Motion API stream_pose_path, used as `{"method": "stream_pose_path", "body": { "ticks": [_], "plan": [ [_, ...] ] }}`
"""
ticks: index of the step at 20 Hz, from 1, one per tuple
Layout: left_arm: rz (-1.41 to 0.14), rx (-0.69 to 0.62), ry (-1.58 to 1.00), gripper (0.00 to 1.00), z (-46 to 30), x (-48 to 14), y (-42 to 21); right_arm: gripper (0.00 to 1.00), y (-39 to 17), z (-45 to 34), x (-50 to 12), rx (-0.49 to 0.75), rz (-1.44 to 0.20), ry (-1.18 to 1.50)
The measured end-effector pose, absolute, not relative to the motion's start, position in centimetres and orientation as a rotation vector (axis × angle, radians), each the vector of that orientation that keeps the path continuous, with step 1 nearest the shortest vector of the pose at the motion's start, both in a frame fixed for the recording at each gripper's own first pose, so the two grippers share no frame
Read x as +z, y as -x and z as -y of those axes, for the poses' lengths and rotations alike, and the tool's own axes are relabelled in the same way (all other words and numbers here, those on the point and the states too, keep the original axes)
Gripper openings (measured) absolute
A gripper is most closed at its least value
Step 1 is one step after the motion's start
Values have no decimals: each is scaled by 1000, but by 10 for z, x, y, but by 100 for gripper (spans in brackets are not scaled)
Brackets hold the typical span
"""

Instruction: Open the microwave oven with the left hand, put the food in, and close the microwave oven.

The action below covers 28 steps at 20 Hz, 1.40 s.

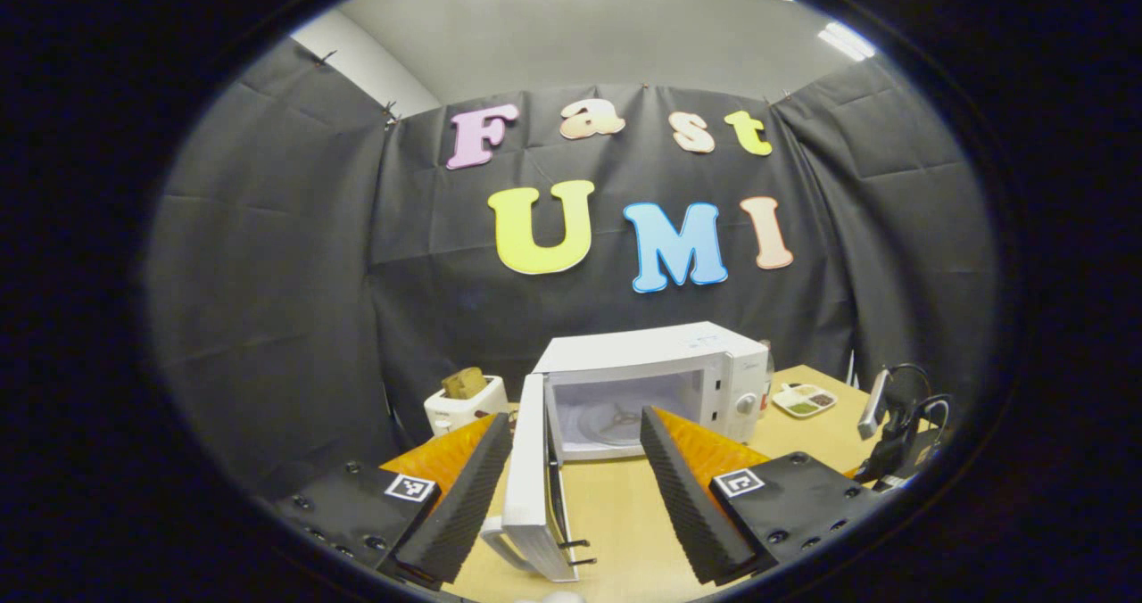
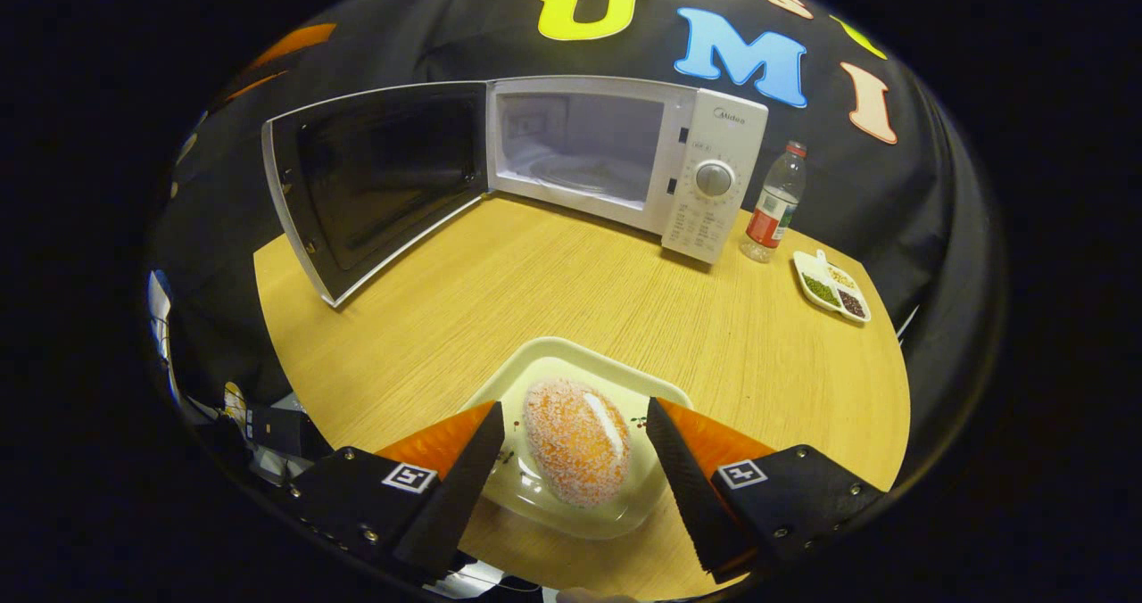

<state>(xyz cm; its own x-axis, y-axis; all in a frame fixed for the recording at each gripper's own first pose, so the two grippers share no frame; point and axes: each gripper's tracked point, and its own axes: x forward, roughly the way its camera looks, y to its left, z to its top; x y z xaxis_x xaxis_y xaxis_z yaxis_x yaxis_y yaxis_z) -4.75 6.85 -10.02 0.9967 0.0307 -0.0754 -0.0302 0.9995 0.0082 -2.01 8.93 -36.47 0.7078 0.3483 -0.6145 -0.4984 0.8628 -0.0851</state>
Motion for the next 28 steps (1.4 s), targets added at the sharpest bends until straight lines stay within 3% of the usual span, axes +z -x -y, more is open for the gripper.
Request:
{"method": "stream_pose_path", "body": {
  "ticks": [3, 6, 7, 8, 12, 16, 20, 24, 28],
  "plan": [
    [-74, 36, -20, 99, -69, -96, 39, 95, 15, -86, -380, 474, -666, 256],
    [-82, 42, -30, 99, -72, -99, 36, 98, 15, -87, -391, 484, -697, 240],
    [-87, 44, -35, 100, -73, -100, 35, 95, 14, -88, -389, 483, -698, 243],
    [-89, 47, -41, 97, -74, -101, 34, 80, 11, -89, -392, 482, -691, 249],
    [-99, 52, -49, 100, -79, -104, 31, 73, 16, -93, -391, 506, -726, 225],
    [-108, 55, -53, 99, -85, -107, 28, 74, 15, -97, -377, 514, -725, 208],
    [-107, 59, -58, 98, -95, -103, 26, 73, -1, -127, -321, 512, -670, 44],
    [-102, 61, -61, 97, -106, -99, 23, 72, -49, -172, -266, 492, -606, -201],
    [-97, 50, -69, 98, -112, -98, 17, 72, -108, -212, -249, 424, -570, -350]
  ]
}}
